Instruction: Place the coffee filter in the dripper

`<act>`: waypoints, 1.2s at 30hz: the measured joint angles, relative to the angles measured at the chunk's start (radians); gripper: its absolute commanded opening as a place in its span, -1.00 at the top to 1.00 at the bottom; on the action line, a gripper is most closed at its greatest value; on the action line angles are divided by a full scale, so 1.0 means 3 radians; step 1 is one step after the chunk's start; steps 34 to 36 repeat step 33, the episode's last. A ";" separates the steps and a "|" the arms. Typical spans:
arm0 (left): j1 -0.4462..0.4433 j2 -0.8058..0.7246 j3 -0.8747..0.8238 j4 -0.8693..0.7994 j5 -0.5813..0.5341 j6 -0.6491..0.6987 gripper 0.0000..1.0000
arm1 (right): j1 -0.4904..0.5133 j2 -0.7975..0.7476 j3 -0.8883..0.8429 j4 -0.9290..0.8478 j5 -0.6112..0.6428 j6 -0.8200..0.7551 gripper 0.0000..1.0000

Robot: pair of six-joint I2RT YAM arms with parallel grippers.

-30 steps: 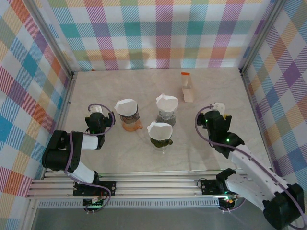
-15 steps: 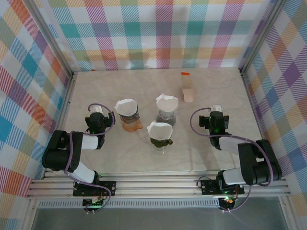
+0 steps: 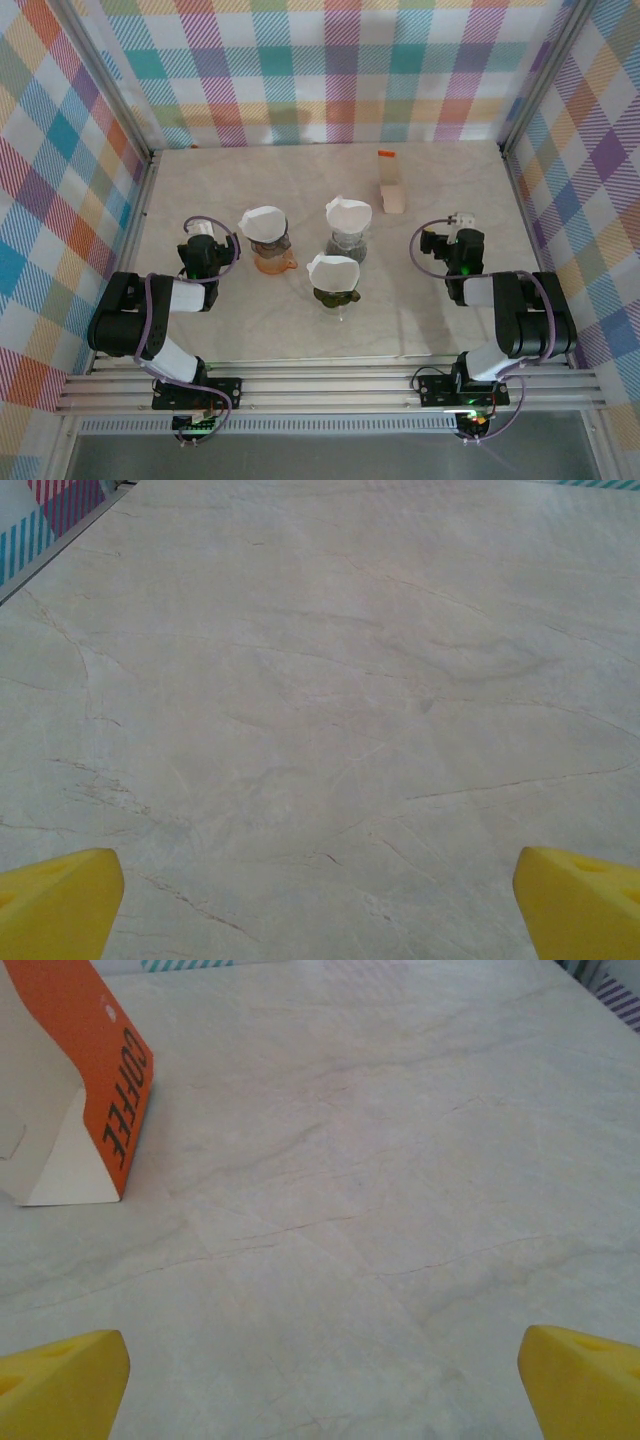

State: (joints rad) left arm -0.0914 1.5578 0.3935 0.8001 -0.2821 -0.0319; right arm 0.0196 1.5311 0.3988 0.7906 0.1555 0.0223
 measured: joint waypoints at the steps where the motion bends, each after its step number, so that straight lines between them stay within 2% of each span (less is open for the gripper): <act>1: 0.0000 0.0000 0.0000 0.0001 0.0000 -0.0001 -1.00 | 0.0000 0.0000 -0.0003 0.0020 -0.0017 0.0003 -0.98; 36: 0.0000 0.0000 0.0000 0.0001 0.0000 -0.0001 -1.00 | 0.0000 0.0000 -0.0003 0.0108 -0.0064 0.0025 -0.98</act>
